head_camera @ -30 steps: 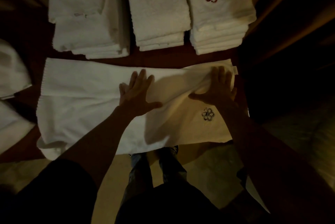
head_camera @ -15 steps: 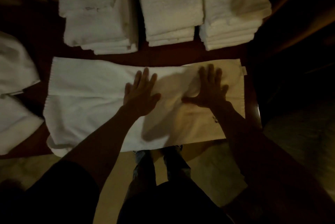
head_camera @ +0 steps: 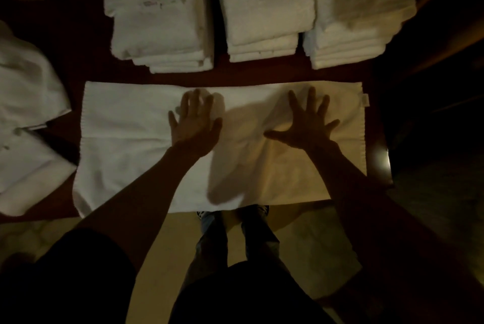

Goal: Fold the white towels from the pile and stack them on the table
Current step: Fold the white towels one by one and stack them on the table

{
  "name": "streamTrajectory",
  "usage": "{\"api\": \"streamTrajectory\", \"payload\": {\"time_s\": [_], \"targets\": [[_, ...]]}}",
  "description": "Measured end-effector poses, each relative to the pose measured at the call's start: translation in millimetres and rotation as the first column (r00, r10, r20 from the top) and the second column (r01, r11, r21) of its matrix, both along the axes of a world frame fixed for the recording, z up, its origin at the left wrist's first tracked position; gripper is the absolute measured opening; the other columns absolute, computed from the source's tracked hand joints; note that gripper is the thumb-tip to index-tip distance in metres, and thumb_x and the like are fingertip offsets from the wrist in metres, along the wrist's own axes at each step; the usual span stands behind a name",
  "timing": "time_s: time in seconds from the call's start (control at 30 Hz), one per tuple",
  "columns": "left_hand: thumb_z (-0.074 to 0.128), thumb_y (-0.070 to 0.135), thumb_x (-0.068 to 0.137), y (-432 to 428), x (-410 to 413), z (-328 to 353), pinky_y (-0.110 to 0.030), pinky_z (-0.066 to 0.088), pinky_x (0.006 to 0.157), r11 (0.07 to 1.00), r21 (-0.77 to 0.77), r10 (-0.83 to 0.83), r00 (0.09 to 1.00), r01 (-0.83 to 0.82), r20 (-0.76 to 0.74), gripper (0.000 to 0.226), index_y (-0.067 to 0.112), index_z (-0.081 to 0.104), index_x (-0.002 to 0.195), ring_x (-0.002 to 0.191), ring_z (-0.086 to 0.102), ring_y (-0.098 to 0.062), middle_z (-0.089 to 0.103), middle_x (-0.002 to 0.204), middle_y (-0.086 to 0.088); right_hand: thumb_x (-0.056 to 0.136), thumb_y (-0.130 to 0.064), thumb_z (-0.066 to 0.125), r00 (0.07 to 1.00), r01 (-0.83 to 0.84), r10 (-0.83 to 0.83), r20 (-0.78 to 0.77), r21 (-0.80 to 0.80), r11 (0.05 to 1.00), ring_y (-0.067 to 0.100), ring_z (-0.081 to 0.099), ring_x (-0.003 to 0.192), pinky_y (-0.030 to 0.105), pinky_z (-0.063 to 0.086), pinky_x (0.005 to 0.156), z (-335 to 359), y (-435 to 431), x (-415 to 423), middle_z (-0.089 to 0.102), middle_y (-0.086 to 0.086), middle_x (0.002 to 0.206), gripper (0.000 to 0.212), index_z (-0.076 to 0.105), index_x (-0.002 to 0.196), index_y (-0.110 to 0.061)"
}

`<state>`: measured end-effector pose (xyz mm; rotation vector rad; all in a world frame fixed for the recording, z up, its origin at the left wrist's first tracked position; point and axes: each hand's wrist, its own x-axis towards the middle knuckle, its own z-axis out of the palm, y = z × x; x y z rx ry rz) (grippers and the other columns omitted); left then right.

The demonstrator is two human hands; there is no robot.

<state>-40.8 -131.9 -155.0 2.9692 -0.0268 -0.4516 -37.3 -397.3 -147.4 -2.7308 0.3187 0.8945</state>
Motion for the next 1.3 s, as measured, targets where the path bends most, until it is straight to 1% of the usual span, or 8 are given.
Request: {"api": "streamTrajectory", "payload": {"time_s": [0.07, 0.17, 0.43, 0.83, 0.97, 1.03, 1.17, 1.3], "targets": [[0.033, 0.066, 0.096, 15.6, 2.0, -2.5, -0.075, 0.008, 0.112, 0.994, 0.060, 0.095, 0.991, -0.090, -0.091, 0.069, 0.042, 0.006, 0.155, 0.151, -0.009, -0.038, -0.008, 0.167, 0.000, 0.059, -0.095, 0.053, 0.999, 0.031, -0.031, -0.012, 0.019, 0.999, 0.042, -0.030, 0.145, 0.083, 0.001, 0.103, -2.5, 5.0, -4.8, -0.036, -0.001, 0.160, 0.125, -0.020, 0.150, -0.052], [0.034, 0.080, 0.087, 36.3, 4.8, -4.3, -0.085, 0.009, 0.100, 0.982, 0.058, 0.188, 0.967, -0.180, -0.171, 0.075, 0.055, -0.002, 0.148, 0.147, -0.015, -0.048, -0.015, 0.164, 0.007, 0.056, -0.097, 0.055, 1.000, 0.022, -0.022, -0.011, 0.004, 1.000, 0.044, -0.032, 0.143, 0.088, 0.003, 0.098, -9.3, 6.1, -5.3, -0.038, -0.002, 0.158, 0.128, -0.026, 0.146, -0.054], [0.026, 0.092, 0.077, 45.6, 20.1, -13.1, -0.090, 0.007, 0.092, 0.977, 0.069, 0.214, 0.948, -0.203, -0.235, 0.089, 0.058, -0.022, 0.143, 0.143, -0.025, -0.051, -0.028, 0.161, 0.008, 0.053, -0.098, 0.053, 1.000, -0.003, 0.004, 0.026, -0.023, 1.000, 0.046, -0.028, 0.145, 0.090, 0.005, 0.095, -14.0, 9.1, 19.8, -0.034, -0.001, 0.160, 0.130, -0.027, 0.145, -0.054], [0.039, 0.087, 0.078, 50.1, 34.3, -4.5, -0.090, 0.011, 0.093, 0.978, 0.023, 0.206, 0.942, -0.207, -0.266, 0.091, 0.058, -0.016, 0.145, 0.144, -0.023, -0.051, -0.027, 0.161, 0.010, 0.056, -0.097, 0.053, 0.998, 0.001, 0.002, 0.058, -0.052, 0.999, 0.043, -0.026, 0.147, 0.086, 0.002, 0.101, -14.4, 11.7, 31.4, -0.032, -0.002, 0.162, 0.126, -0.022, 0.148, -0.053], [0.038, 0.089, 0.077, 54.2, 25.8, 1.2, -0.087, 0.012, 0.097, 0.985, -0.007, 0.166, 0.962, -0.171, -0.216, 0.096, 0.055, -0.021, 0.145, 0.147, -0.018, -0.047, -0.025, 0.163, 0.006, 0.062, -0.095, 0.050, 0.987, -0.006, 0.012, 0.162, -0.036, 0.999, 0.043, -0.021, 0.148, 0.077, -0.004, 0.109, -7.0, 17.9, 23.4, -0.026, 0.003, 0.164, 0.123, -0.017, 0.153, -0.046], [0.037, 0.089, 0.077, 55.3, 16.7, 4.0, -0.085, 0.010, 0.100, 0.991, -0.033, 0.126, 0.977, -0.133, -0.172, 0.097, 0.052, -0.017, 0.148, 0.150, -0.015, -0.041, -0.021, 0.164, 0.005, 0.063, -0.094, 0.051, 0.978, -0.011, 0.013, 0.207, -0.011, 1.000, 0.042, -0.018, 0.149, 0.074, -0.003, 0.111, -1.1, 22.1, 17.3, -0.022, 0.004, 0.165, 0.123, -0.015, 0.154, -0.044], [0.038, 0.087, 0.080, 56.3, -6.4, 14.1, -0.078, 0.006, 0.108, 0.988, -0.068, 0.127, 0.980, -0.139, -0.155, 0.096, 0.044, -0.007, 0.154, 0.152, -0.010, -0.034, -0.013, 0.166, 0.003, 0.067, -0.090, 0.055, 0.979, -0.040, 0.033, 0.200, 0.032, 0.999, 0.040, -0.017, 0.150, 0.071, 0.000, 0.114, 10.7, 24.5, 0.9, -0.020, 0.003, 0.166, 0.120, -0.012, 0.155, -0.043], [0.034, 0.084, 0.084, 60.8, -31.6, 22.3, -0.073, 0.005, 0.113, 0.988, -0.062, 0.134, 0.980, -0.144, -0.148, 0.093, 0.037, -0.002, 0.156, 0.153, -0.008, -0.032, -0.010, 0.167, 0.002, 0.072, -0.084, 0.058, 0.978, -0.066, 0.063, 0.200, 0.006, 0.998, 0.040, -0.014, 0.151, 0.068, 0.003, 0.116, 18.7, 25.3, -17.6, -0.014, 0.004, 0.167, 0.115, -0.006, 0.157, -0.040]]}}
